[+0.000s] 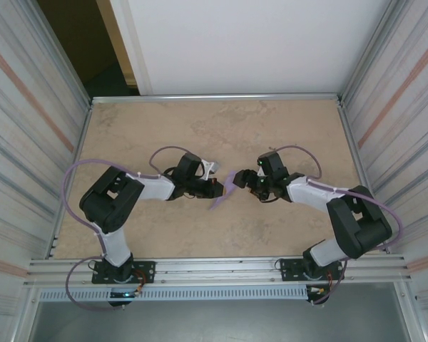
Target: Fold a paper plane with a square sheet of paper (pick it up from the middle)
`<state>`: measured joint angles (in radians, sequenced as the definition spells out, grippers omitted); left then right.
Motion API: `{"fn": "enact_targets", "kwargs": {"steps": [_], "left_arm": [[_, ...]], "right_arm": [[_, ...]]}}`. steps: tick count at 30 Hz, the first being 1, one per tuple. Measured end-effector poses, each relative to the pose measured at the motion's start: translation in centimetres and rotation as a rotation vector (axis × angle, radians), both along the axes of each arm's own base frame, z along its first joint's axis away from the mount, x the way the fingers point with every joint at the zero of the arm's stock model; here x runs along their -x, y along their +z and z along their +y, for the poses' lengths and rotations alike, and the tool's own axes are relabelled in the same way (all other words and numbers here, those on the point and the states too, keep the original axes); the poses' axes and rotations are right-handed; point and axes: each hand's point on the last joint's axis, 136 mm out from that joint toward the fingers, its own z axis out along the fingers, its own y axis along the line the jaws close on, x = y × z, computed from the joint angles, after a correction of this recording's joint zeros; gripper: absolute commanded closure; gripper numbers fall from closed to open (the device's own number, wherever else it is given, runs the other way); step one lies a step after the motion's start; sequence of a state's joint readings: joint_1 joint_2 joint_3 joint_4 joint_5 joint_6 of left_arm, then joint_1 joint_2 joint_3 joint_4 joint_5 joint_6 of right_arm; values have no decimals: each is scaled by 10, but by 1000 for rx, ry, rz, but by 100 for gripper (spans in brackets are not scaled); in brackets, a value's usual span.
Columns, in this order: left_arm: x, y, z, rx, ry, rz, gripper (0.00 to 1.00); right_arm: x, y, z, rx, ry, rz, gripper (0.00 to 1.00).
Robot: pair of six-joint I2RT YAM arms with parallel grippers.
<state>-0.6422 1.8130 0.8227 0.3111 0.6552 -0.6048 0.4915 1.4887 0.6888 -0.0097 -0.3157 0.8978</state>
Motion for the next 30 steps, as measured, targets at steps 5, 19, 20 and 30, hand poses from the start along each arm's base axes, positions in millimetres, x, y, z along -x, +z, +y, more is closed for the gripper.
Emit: {"fn": "enact_targets", "kwargs": {"steps": [5, 19, 20, 30], "left_arm": [[-2, 4, -3, 39, 25, 53, 100], [-5, -3, -3, 58, 57, 108, 100], [-4, -4, -3, 56, 58, 111, 100], [0, -15, 1, 38, 60, 132, 93]], "right_arm": [[-7, -2, 6, 2, 21, -4, 26], [-18, -17, 16, 28, 46, 37, 32], [-18, -20, 16, 34, 46, 47, 32], [-20, -26, 16, 69, 44, 107, 34]]}}
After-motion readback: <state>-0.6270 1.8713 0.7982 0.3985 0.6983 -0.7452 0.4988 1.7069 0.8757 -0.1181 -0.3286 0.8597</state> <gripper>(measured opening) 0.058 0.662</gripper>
